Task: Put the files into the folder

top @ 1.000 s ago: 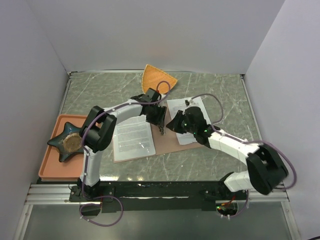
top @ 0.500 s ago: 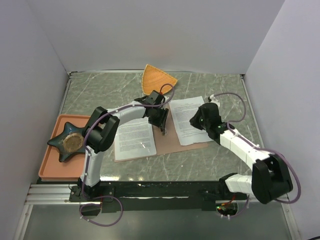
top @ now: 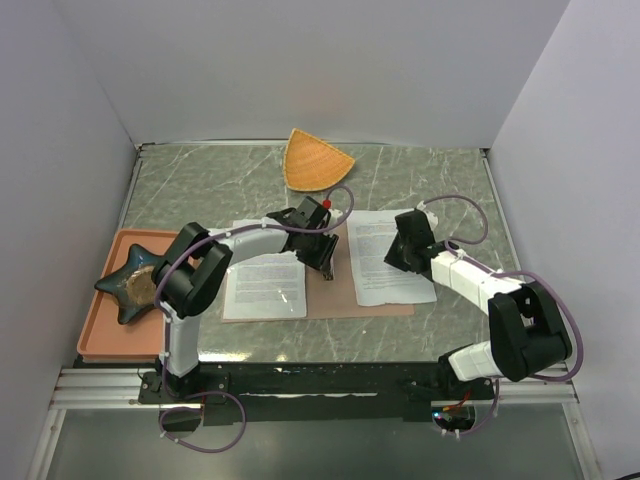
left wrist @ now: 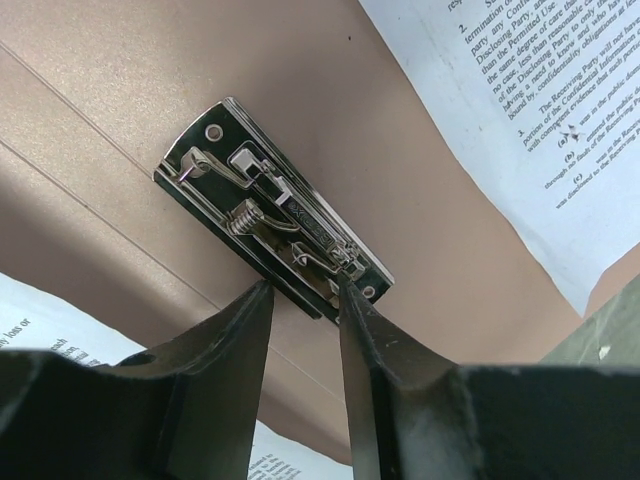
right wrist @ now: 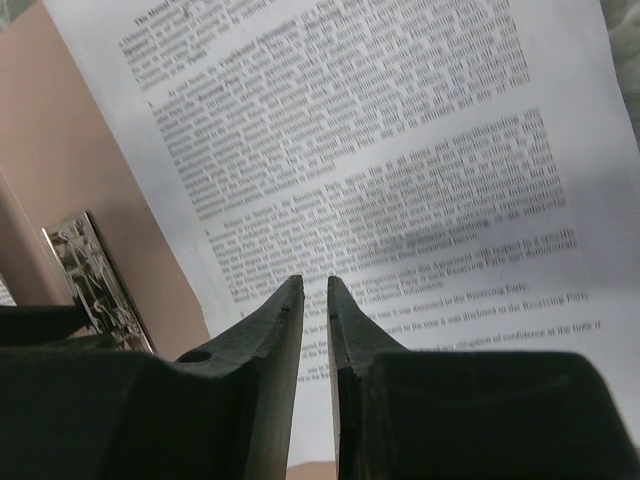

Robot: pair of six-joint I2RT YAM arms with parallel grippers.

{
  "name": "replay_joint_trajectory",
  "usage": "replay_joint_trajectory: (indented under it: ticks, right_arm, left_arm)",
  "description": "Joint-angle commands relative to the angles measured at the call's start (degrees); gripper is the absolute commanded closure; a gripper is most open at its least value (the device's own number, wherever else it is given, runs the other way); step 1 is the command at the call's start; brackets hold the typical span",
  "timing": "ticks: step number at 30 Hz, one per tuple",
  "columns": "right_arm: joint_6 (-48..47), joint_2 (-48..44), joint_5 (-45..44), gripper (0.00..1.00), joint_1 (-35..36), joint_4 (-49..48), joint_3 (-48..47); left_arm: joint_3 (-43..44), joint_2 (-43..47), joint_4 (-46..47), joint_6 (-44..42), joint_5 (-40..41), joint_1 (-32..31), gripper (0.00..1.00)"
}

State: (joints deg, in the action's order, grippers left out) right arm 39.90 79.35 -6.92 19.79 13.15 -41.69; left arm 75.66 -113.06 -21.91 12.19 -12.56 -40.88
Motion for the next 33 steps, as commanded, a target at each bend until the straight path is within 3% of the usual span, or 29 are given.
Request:
replay_joint_trajectory:
  ticks: [1,11,22,29,33]
  right_arm:
    - [-0.1,0.5,-2.0,0.76,-0.4,1.0,-2.7]
    - [5.9,1.7,0.6,0.77,4.4,-1.6,5.1]
    - [12.9,5.5,-0.4,0.78,12.5,0.6,2.0]
    - [11.3,-0.6,-2.1,0.77,13.0,3.1,0.0]
    - [10.0,-3.3,0.6,0.78,13.3,-1.4,0.0]
  left_arm:
    - [-3.3,-1.7,-6.3,-2.4,-2.6,-1.4,0.61]
    - [-4.7,1.7,-7.7,-2.6,-4.6,-2.0,0.61]
    - [-4.6,2.3,-7.0,-1.6,-4.6,-2.1,0.62]
    - [-1.8,4.2,-9.2,-2.6,-4.8,-1.6,0.62]
    - [1.3,5.7,-11.3,-3.0,-5.7,0.4,0.57]
